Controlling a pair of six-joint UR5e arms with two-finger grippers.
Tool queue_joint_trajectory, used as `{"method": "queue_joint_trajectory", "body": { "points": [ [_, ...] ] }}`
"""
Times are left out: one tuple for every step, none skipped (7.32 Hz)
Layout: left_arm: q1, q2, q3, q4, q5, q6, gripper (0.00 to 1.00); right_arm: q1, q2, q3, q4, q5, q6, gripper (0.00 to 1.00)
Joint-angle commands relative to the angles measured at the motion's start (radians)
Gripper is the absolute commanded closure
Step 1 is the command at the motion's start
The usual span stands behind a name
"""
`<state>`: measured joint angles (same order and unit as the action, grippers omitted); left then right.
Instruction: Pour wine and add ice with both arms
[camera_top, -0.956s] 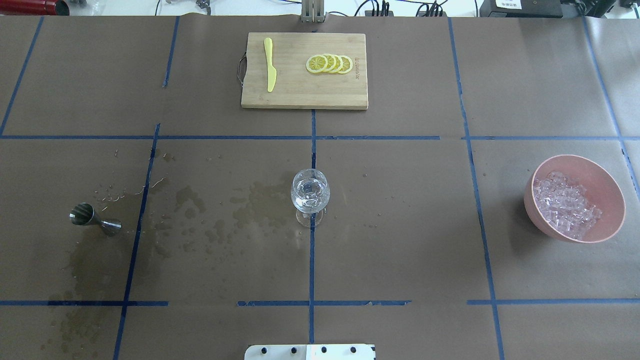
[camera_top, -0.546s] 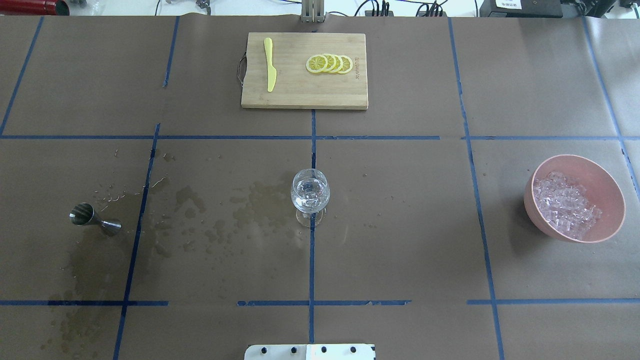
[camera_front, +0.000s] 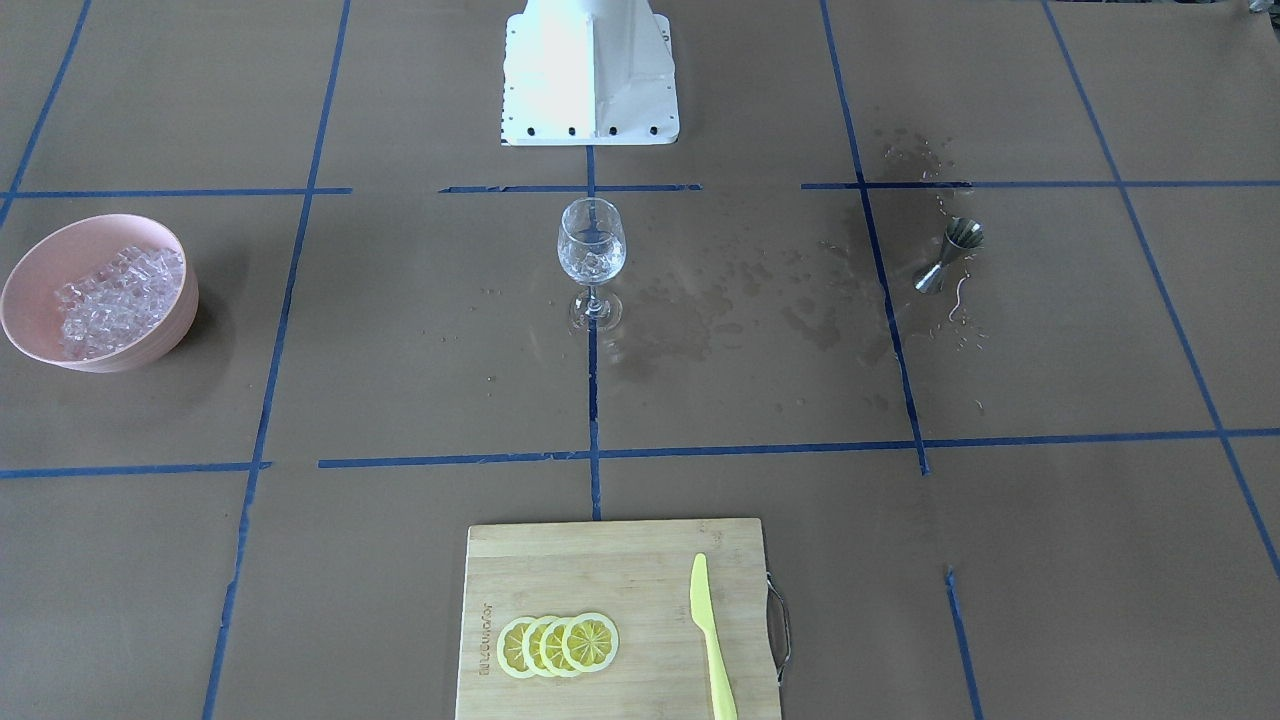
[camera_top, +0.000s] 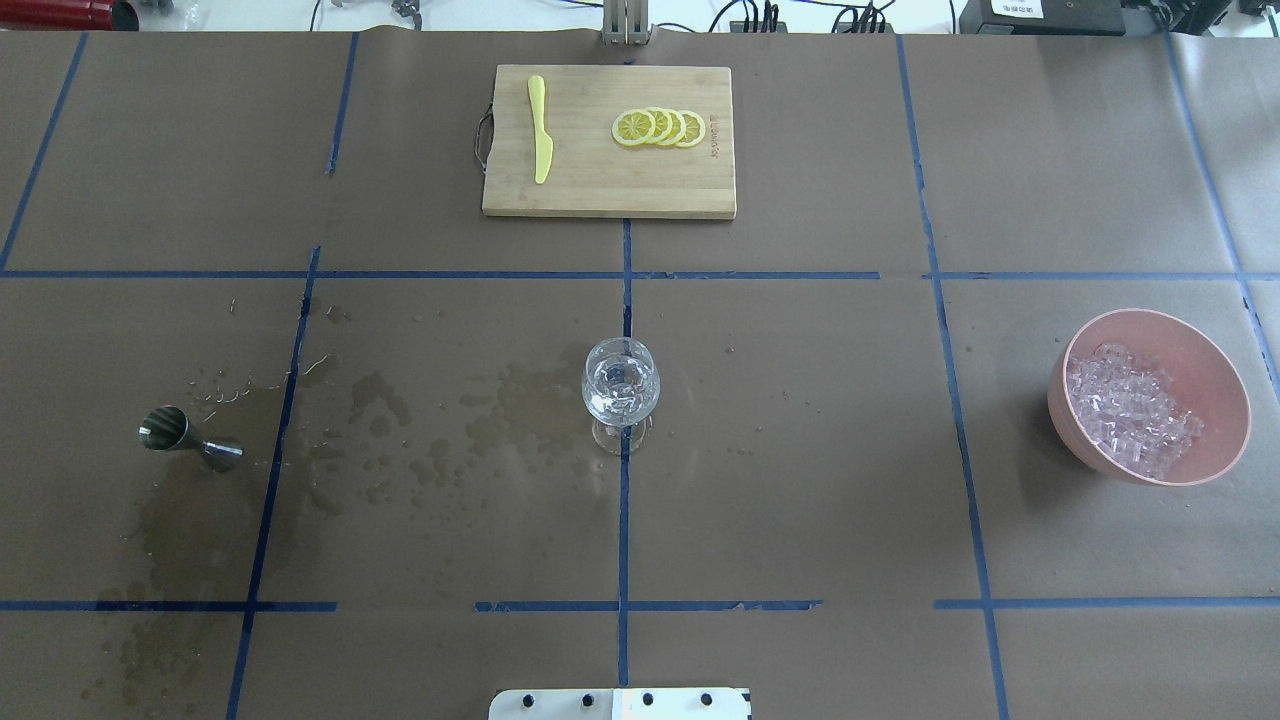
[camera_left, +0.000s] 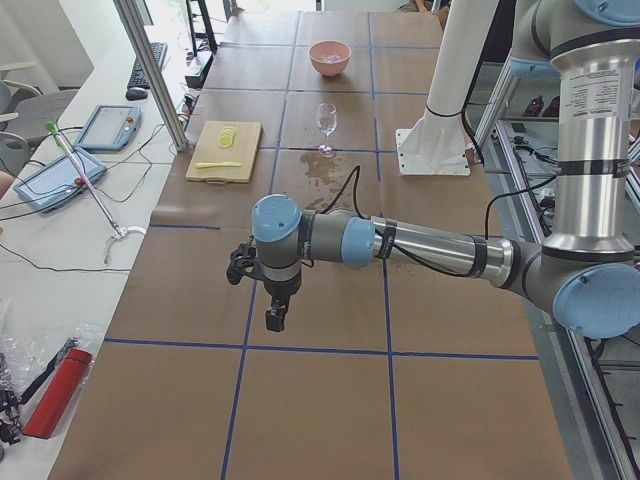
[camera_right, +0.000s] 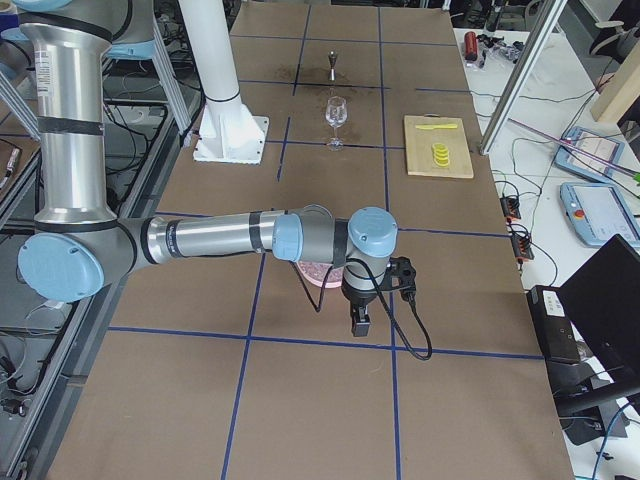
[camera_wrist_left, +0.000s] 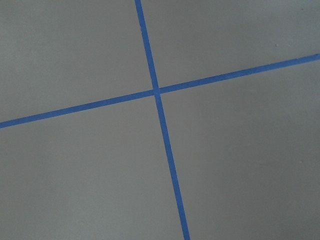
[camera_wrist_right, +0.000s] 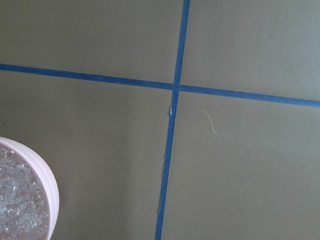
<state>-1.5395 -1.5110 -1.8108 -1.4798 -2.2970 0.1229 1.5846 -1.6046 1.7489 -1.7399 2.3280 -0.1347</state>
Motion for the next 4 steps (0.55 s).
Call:
{"method": "queue_joint_trajectory", "body": {
  "points": [
    [-0.001,-0.009,0.007,-0.002,0.002,0.006,0.00,0.000,-0.011,0.014,0.000,0.010,-0.003,0.00],
    [-0.001,-0.005,0.011,-0.002,-0.002,0.006,0.00,-0.005,-0.017,0.012,0.003,0.010,-0.006,0.00],
    [0.001,0.002,0.022,-0.004,-0.007,0.004,0.00,-0.005,-0.015,0.018,0.003,0.013,-0.006,0.00],
    [0.001,0.000,0.048,-0.008,-0.009,0.004,0.00,-0.003,-0.006,0.018,0.002,0.019,-0.005,0.00]
  ]
}}
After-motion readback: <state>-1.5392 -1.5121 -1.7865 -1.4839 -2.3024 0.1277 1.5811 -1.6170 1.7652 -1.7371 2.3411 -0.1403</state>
